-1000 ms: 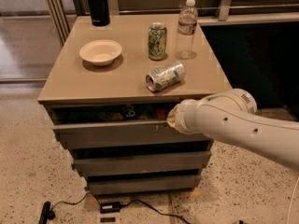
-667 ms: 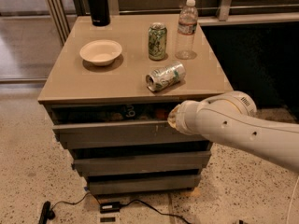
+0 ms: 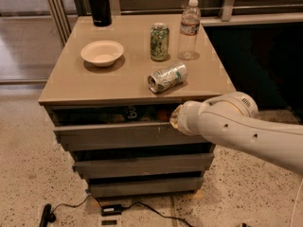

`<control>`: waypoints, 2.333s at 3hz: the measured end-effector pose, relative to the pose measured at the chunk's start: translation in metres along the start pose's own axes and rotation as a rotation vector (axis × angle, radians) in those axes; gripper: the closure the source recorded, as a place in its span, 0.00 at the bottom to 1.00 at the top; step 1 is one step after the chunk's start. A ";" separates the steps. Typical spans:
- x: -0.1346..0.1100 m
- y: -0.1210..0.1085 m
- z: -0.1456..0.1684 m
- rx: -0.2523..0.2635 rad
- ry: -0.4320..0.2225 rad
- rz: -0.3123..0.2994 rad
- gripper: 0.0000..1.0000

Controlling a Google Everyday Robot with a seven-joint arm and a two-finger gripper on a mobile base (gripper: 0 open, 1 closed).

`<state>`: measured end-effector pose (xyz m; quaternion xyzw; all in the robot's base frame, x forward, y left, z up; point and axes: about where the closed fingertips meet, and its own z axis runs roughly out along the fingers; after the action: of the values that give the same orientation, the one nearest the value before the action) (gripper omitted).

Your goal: Open top drawer

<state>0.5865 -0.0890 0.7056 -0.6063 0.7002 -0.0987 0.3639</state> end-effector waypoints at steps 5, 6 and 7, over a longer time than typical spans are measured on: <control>-0.006 -0.008 0.026 0.014 -0.004 -0.056 1.00; -0.006 -0.005 0.030 -0.005 0.001 -0.054 1.00; -0.006 -0.001 0.036 -0.035 0.009 -0.050 1.00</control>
Offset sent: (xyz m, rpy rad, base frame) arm 0.0211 0.0042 0.0097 -0.0405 -0.0385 0.0229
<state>0.6102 -0.0729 0.6826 -0.6294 0.6880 -0.0984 0.3475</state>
